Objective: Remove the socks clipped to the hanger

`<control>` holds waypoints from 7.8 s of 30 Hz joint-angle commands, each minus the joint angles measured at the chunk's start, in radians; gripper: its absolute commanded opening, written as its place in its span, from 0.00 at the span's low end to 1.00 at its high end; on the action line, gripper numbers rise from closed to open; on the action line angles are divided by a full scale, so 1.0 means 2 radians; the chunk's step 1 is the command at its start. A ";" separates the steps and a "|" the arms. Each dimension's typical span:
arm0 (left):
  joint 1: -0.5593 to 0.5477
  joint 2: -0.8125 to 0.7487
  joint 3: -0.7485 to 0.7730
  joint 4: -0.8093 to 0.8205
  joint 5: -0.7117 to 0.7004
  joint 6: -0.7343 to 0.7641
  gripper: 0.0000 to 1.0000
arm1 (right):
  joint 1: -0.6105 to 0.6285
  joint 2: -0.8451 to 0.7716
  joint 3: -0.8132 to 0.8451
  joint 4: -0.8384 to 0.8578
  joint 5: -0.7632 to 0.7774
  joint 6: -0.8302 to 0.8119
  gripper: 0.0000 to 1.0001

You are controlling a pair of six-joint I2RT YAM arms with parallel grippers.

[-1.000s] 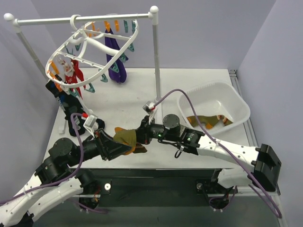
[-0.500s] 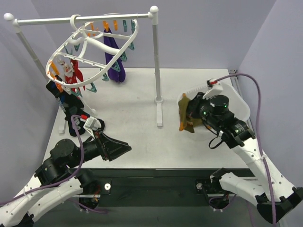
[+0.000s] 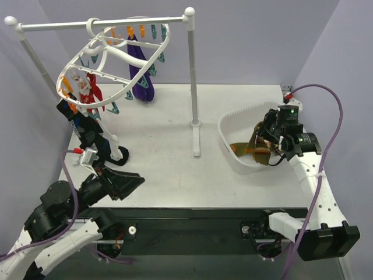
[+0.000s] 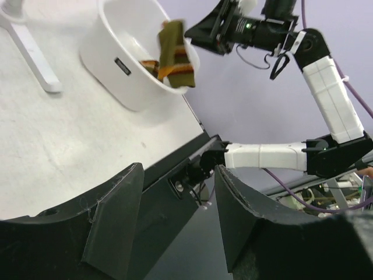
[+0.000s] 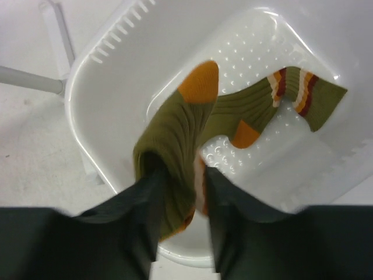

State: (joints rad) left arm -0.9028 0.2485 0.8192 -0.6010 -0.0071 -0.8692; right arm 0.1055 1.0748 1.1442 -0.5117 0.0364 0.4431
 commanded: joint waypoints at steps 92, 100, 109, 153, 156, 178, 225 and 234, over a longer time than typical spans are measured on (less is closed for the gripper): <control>-0.009 0.062 0.003 0.054 -0.044 0.060 0.68 | 0.462 0.165 0.120 0.294 -0.269 0.130 0.00; -0.010 0.075 -0.007 0.060 -0.033 0.056 0.53 | 0.474 0.172 0.115 0.339 -0.291 0.160 0.00; -0.009 0.048 0.002 0.037 -0.038 0.055 0.55 | 0.487 0.203 0.143 0.332 -0.288 0.166 0.00; -0.010 0.009 0.048 -0.051 -0.056 0.078 0.00 | 0.565 0.263 0.338 0.090 -0.050 0.065 0.59; -0.009 0.002 0.051 -0.052 -0.043 0.081 0.00 | 0.565 0.309 0.419 0.037 -0.021 0.019 0.66; -0.009 0.002 0.074 -0.076 -0.021 0.087 0.00 | 0.580 0.350 0.423 0.052 -0.035 0.013 0.43; 0.109 0.360 0.403 -0.132 -0.323 0.194 0.63 | 0.587 0.290 0.312 0.117 0.073 -0.075 0.00; 0.264 0.357 0.353 -0.084 -0.119 0.158 0.59 | 0.586 0.274 0.288 0.122 0.082 -0.079 0.00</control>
State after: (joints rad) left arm -0.3996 0.9821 1.5345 -0.8547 -0.4362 -0.5251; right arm 1.2713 1.6752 1.7329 -0.2951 0.1692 0.3046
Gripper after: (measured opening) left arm 0.592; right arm 0.070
